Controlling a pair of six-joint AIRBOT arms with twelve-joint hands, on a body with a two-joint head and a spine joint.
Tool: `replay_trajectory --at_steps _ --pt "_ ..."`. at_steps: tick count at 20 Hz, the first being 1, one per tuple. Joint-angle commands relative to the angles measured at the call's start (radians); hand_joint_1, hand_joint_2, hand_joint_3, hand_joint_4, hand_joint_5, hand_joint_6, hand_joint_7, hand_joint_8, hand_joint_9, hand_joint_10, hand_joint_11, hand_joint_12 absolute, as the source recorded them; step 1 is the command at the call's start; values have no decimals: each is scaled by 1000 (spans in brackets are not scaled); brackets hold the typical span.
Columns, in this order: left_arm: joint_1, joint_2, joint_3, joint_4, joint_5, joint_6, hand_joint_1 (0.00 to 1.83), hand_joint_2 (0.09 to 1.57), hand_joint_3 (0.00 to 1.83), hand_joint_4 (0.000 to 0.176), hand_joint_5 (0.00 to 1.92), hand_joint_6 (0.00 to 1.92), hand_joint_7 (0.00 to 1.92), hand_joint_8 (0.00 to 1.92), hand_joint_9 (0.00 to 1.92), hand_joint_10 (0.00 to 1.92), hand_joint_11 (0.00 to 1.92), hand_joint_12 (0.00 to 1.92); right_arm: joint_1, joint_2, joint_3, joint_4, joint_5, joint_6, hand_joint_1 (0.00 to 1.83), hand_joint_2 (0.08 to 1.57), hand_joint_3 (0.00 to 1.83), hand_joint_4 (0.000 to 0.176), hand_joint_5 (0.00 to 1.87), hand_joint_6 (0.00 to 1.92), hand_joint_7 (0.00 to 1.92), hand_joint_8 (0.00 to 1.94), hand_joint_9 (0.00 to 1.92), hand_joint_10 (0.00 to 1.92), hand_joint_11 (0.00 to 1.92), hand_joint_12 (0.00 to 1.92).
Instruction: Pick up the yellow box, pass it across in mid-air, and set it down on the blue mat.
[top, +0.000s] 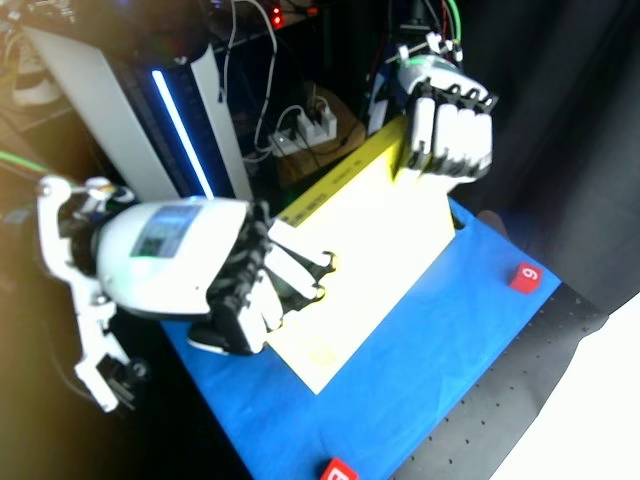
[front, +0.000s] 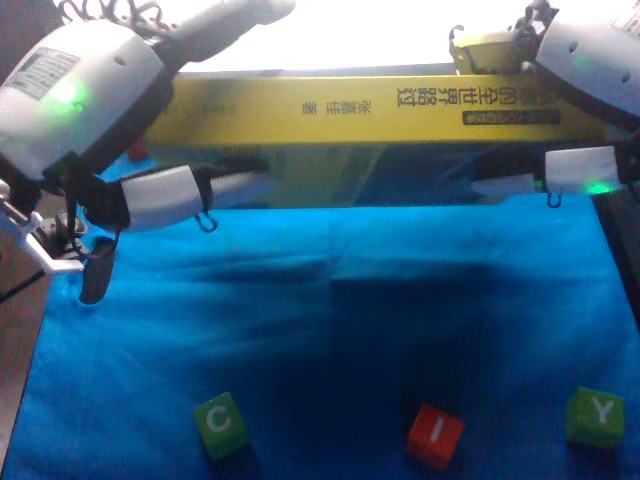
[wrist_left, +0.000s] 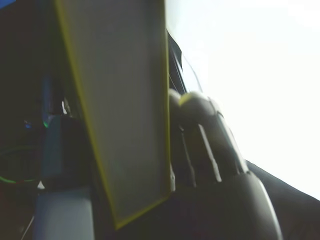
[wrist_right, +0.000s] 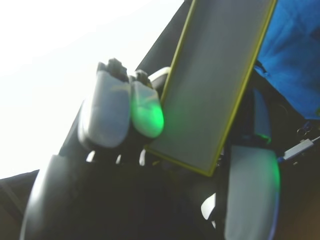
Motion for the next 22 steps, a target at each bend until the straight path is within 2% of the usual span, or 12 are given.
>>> replay_trajectory --at_steps 1,2,3,6,7,8,10,12,13,15,18,22 --pt "-3 9 -2 -9 -138 -5 709 1102 7 61 81 25 34 26 7 102 0 544 16 10 -2 17 120 -1 1489 1161 26 0 1175 1921 1413 1941 1531 1921 1605 1921" --pt "5 12 -3 -20 -138 -5 691 1100 6 73 15 4 6 4 1 20 0 108 16 14 -8 17 120 -1 1507 1159 26 0 1188 1921 1403 1941 1517 1921 1594 1921" --pt "17 18 -5 -34 -139 -5 654 1091 1 90 2 0 0 0 0 3 0 21 16 23 -19 18 120 -1 1487 1160 28 0 1195 1921 1400 1941 1511 1921 1590 1921" --pt "45 35 -13 -64 -150 -5 595 1032 0 168 0 0 0 0 0 0 0 0 16 47 -34 21 120 -1 1465 1174 41 0 1153 1921 1312 1941 1447 1921 1552 1921" --pt "60 43 -17 -80 -165 -4 593 1023 0 157 0 0 0 0 0 0 0 0 16 56 -37 23 120 -1 1463 1173 44 0 1116 1921 1275 1941 1398 1921 1505 1921" --pt "67 47 -19 -86 -173 -4 580 1019 0 160 0 0 0 0 0 0 0 0 16 60 -39 25 120 -1 1468 1167 42 0 1114 1921 1270 1941 1391 1921 1495 1921" --pt "98 66 -29 -122 -202 0 553 1019 0 151 0 0 0 0 0 0 0 0 16 81 -51 36 120 -1 1417 1171 48 0 1082 1921 1314 1941 1454 1921 1549 1921" --pt "134 85 -40 -166 -240 4 533 1020 0 173 0 0 0 0 0 0 0 0 11 115 -75 56 120 -1 1474 1152 43 0 1071 1921 1287 1941 1438 1921 1538 1921" --pt "150 93 -45 -185 -257 4 558 1023 0 159 0 0 0 0 0 0 0 0 4 130 -85 64 120 -1 1499 1158 49 0 1082 1921 1327 1941 1485 1921 1568 1921" --pt "182 103 -51 -220 -286 4 601 1057 7 150 0 0 0 0 0 0 0 0 -29 145 -94 90 120 -1 1507 1169 57 0 1154 1921 1361 1941 1479 1921 1531 1921" --pt "213 120 -59 -265 -322 4 613 1088 16 174 0 0 0 0 0 0 0 0 -88 150 -95 156 120 -1 1507 1148 47 0 1173 1921 1373 1941 1481 1921 1568 1921" --pt "224 126 -62 -285 -331 4 542 1089 8 176 0 0 0 0 0 0 0 0 -147 149 -76 220 120 -1 1520 1144 42 0 1172 1921 1388 1941 1498 1921 1600 1921"
